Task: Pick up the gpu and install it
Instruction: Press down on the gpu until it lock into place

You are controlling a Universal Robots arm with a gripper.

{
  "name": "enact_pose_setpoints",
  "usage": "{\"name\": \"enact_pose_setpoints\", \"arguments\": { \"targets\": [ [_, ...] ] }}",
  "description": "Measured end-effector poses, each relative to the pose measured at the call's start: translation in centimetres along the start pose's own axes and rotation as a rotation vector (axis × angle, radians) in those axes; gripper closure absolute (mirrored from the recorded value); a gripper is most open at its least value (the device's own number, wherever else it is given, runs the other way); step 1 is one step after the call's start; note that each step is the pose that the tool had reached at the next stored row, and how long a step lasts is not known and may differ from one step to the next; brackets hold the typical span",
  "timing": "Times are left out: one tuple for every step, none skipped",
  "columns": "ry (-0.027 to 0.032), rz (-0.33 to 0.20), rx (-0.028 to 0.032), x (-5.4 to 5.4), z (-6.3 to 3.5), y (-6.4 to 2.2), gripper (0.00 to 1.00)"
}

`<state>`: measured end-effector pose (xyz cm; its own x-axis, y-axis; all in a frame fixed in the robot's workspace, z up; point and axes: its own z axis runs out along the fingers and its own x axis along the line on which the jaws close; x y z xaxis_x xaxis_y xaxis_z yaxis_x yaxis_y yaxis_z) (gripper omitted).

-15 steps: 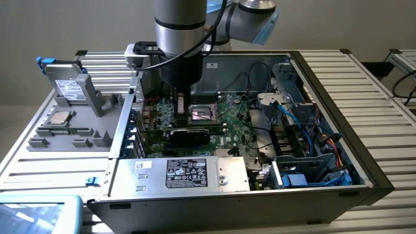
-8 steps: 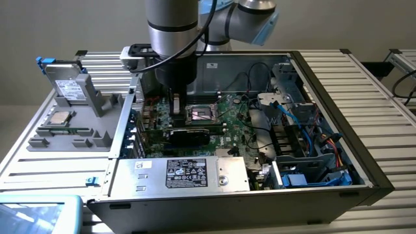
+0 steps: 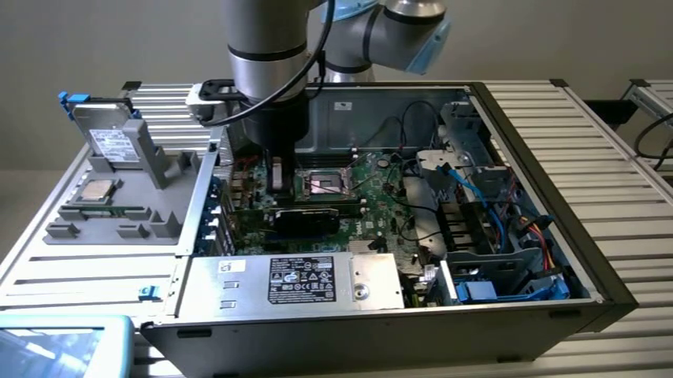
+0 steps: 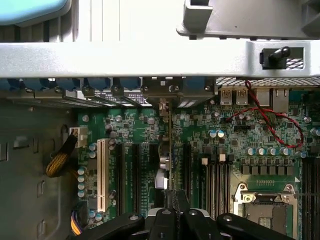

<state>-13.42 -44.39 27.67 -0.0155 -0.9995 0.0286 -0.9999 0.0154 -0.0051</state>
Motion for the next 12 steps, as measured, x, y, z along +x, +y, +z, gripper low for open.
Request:
{"name": "enact_pose_setpoints", "arguments": {
  "targets": [
    [0.0002,0.001,0.0012,0.0,0.15,0.05,0.88],
    [0.0004,0.001,0.0018,0.0,0.3,0.07,0.88],
    [0.0008,0.002,0.0028,0.0,0.42,0.09,0.88],
    [0.0012,0.003,0.0037,0.0,0.57,0.09,0.88],
    [0.0019,0.003,0.0045,0.0,0.7,0.1,0.88],
    [0.0032,0.004,0.0045,0.0,0.81,0.1,0.88],
    [0.0036,0.004,0.005,0.0,0.97,0.09,0.88],
    [0.003,0.004,0.0056,0.0,1.17,0.09,0.88],
    [0.0028,0.005,0.0055,0.0,1.23,0.1,0.88],
    [0.0022,0.006,0.0055,0.0,1.17,0.11,0.88],
    [0.0006,0.006,0.006,-0.1,0.81,0.12,0.88],
    [0.0019,0.007,0.0057,0.0,0.31,0.07,0.88]
  ]
}}
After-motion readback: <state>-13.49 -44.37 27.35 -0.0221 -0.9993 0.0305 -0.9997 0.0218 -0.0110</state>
